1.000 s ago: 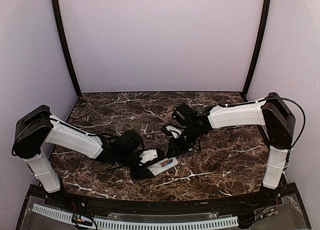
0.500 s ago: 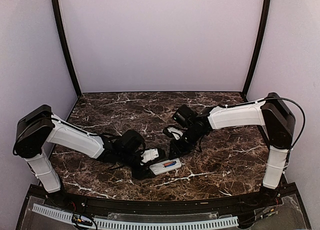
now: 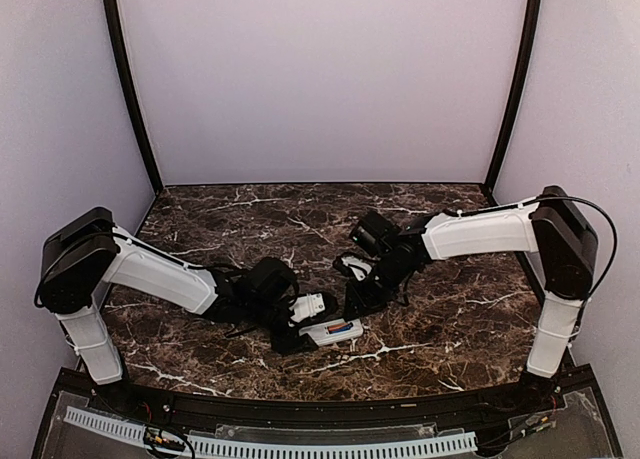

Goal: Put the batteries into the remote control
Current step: Hold the remote control without the battery cover at the center of the board, then press the battery in the battery compartment.

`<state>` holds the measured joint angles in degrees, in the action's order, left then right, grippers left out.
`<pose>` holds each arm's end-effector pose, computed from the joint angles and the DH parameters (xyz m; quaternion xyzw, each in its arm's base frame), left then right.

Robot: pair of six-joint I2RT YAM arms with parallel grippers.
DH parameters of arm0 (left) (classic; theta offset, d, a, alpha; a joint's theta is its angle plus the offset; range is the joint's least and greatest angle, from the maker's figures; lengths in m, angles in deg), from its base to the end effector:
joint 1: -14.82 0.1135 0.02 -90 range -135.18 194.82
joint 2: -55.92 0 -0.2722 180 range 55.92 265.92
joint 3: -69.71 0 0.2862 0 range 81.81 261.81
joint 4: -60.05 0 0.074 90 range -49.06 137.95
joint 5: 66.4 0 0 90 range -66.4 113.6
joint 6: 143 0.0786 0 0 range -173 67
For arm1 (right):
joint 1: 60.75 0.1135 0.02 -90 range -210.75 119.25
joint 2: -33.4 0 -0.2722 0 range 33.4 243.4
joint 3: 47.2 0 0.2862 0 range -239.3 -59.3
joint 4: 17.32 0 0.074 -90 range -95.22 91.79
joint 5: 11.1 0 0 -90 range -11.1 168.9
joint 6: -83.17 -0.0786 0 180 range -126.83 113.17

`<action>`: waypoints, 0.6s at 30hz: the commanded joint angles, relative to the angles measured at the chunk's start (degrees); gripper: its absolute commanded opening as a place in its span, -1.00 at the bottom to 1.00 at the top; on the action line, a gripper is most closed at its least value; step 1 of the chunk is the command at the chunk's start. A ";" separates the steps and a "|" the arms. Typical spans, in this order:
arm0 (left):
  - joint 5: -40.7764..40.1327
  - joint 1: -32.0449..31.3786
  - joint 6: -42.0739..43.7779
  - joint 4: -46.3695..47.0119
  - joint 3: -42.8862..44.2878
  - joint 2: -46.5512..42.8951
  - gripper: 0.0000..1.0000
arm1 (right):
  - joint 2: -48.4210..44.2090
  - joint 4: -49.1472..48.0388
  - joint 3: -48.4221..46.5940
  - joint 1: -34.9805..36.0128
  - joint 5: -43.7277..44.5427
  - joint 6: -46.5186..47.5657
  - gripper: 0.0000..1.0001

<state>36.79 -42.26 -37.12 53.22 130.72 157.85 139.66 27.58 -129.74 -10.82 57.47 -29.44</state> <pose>0.1989 -0.3403 0.0809 0.5842 0.7205 -0.2262 0.2974 0.2432 0.3337 0.1226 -0.2615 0.9301 0.2551 0.0389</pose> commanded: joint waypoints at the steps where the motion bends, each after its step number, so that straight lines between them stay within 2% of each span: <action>1: -0.05 -0.48 -0.33 -4.97 -1.00 1.70 0.16 | -1.31 -0.91 2.15 0.06 -0.94 -1.98 -0.66; 6: 0.28 -0.50 -0.10 -4.93 -1.09 1.53 0.02 | -0.95 -0.75 1.88 0.08 -0.92 -2.17 -0.78; 12: 0.24 -0.58 -0.15 -4.97 -1.02 1.68 -0.19 | -1.20 0.48 1.34 0.08 -0.79 -2.15 -0.82; 14: 0.25 -0.64 -0.08 -4.94 -0.93 1.69 -0.28 | -1.47 0.76 1.43 0.08 -1.24 -2.45 -0.80; 18: 0.49 -0.68 0.02 -4.94 -0.92 1.69 -0.56 | -2.81 1.30 1.17 0.08 -1.56 -3.07 -0.64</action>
<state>36.59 -42.34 -37.10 53.35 130.74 157.87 139.57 27.78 -128.19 -10.82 56.26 -31.67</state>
